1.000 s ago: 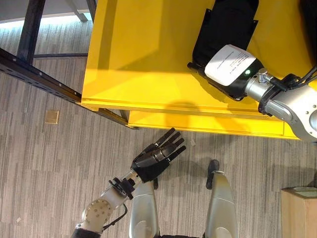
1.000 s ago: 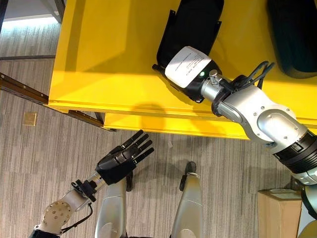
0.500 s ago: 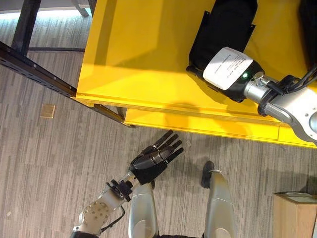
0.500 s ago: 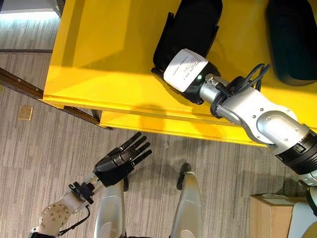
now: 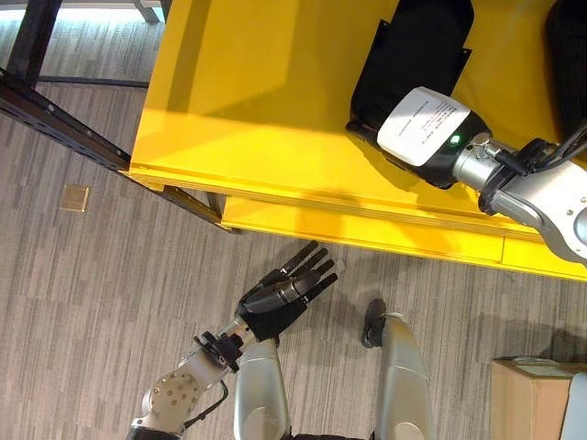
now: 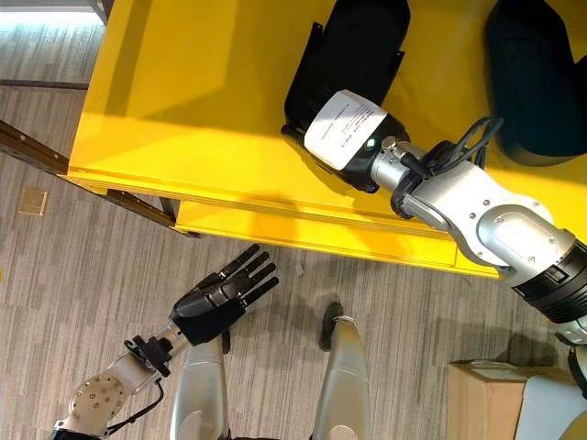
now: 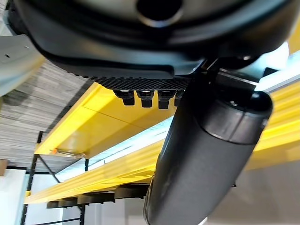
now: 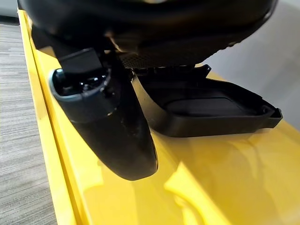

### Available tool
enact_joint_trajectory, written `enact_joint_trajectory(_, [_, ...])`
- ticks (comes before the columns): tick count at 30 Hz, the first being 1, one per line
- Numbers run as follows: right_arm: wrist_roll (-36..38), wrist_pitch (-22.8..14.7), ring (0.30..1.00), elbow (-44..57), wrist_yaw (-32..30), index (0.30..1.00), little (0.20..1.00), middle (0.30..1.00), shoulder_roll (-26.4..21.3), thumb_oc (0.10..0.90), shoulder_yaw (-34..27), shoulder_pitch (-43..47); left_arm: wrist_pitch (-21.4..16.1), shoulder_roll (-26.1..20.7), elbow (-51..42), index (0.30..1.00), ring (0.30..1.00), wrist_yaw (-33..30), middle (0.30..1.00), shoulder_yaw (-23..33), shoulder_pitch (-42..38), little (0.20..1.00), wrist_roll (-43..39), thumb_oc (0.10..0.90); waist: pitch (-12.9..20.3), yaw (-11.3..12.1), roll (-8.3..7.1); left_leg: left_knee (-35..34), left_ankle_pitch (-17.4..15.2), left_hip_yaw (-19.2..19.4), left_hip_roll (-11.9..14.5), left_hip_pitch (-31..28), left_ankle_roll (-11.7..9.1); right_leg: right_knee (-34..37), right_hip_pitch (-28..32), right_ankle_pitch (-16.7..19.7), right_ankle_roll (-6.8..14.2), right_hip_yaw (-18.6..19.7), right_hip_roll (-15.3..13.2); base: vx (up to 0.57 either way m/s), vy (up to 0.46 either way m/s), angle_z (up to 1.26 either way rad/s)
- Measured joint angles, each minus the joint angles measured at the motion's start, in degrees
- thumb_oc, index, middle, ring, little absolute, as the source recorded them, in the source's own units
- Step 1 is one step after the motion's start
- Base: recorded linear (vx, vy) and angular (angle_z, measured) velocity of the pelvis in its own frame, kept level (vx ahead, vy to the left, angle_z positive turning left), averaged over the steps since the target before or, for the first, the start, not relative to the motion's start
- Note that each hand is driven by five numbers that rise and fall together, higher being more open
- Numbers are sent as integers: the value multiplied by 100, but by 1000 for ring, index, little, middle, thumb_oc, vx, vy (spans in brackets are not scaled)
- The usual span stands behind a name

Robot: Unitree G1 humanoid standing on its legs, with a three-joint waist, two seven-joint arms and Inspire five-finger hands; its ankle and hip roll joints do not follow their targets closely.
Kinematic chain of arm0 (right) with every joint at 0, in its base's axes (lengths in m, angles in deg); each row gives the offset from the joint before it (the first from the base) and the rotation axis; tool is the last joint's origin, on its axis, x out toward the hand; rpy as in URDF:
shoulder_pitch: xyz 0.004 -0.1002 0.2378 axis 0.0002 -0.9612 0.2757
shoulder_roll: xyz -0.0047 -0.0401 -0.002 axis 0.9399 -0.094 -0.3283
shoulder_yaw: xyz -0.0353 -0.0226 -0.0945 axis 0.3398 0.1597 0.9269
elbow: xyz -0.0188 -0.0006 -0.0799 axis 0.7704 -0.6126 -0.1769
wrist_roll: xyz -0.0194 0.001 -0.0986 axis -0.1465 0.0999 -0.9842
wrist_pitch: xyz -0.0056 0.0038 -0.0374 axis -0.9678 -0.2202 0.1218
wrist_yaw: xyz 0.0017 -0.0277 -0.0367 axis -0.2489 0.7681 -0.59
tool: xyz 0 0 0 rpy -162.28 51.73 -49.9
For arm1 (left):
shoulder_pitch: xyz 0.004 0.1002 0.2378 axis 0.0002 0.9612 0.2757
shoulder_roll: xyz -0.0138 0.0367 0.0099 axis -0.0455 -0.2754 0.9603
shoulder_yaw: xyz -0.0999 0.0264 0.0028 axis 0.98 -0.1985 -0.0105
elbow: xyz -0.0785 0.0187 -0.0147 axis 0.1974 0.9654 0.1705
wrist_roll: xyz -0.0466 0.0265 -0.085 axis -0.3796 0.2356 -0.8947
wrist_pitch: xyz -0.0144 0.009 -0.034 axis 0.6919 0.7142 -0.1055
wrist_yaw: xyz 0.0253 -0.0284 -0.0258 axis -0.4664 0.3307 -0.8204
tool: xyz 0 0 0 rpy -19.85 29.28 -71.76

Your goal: Move parts from the plastic box to the shelf.

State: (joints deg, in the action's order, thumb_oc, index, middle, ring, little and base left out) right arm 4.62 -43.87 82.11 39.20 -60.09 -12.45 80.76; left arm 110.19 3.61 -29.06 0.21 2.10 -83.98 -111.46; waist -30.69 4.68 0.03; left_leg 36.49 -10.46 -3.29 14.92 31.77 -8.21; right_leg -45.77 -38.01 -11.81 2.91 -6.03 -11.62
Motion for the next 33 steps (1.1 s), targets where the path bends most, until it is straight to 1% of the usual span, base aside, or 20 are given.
enact_joint_trajectory(5, [-1,-89,1000,0,-8,1000,1000,1000,-9,900,-53,0,-1,-13,-2,1000,1000,0,1000,9,-14,1000,38,900,0,-9,-18,-12,24,-28,19,-10,-37,-185,-62,-119,-62,-16,3,-20,-64,2])
enact_joint_trajectory(7, [-67,-144,1000,0,-28,1000,1000,1000,-12,900,-53,0,0,-18,-3,1000,1000,0,1000,18,-13,1000,38,900,0,-7,-28,-45,35,-88,105,-13,-57,-234,-65,-163,-121,-84,80,-25,-75,1])
enact_joint_trajectory(11, [-92,-184,1000,6,-54,1000,1000,1000,-46,900,-55,0,2,-37,-5,1000,1000,0,1000,55,-2,1000,38,900,2,16,-115,-148,93,-156,192,-40,-78,-322,-91,-248,-218,-164,155,-26,-84,2])
enact_joint_trajectory(14, [-92,-211,1000,4,-78,1000,1000,1000,-49,900,-55,-1,6,-38,-4,1000,1000,0,1000,129,3,1000,42,900,4,8,-198,-233,133,-208,227,-72,-44,-391,-108,-303,-291,-218,191,-21,-60,1])
enact_joint_trajectory(19, [-117,-314,1000,1,-217,1000,1000,1000,-52,900,-55,0,13,-40,-3,1000,1000,10,1000,159,2,1000,151,900,6,11,-211,-282,172,-254,388,-91,-85,-436,-110,-363,-396,-292,328,2,-23,-3])
enact_joint_trajectory(28, [-327,-551,1000,13,-251,1000,1000,1000,-59,900,-59,17,11,-39,-3,1000,1000,13,1000,227,-11,1000,147,900,6,49,-220,-317,176,-361,405,-88,-86,-555,-111,-462,-457,-381,335,9,-40,3])
enact_joint_trajectory(32, [-327,-612,1000,61,-267,1000,1000,1000,-58,900,-59,16,11,-39,-3,1000,1000,13,1000,228,9,1000,148,900,5,72,-266,-339,191,-407,418,-88,-94,-615,-119,-512,-493,-419,337,8,-42,4])
enact_joint_trajectory(33, [-329,-614,1000,91,-275,1000,1000,1000,-55,900,-56,16,12,-41,-4,1000,1000,13,1000,231,4,1000,148,900,7,94,-303,-348,206,-408,423,-83,-110,-650,-144,-534,-509,-425,338,1,-36,1])
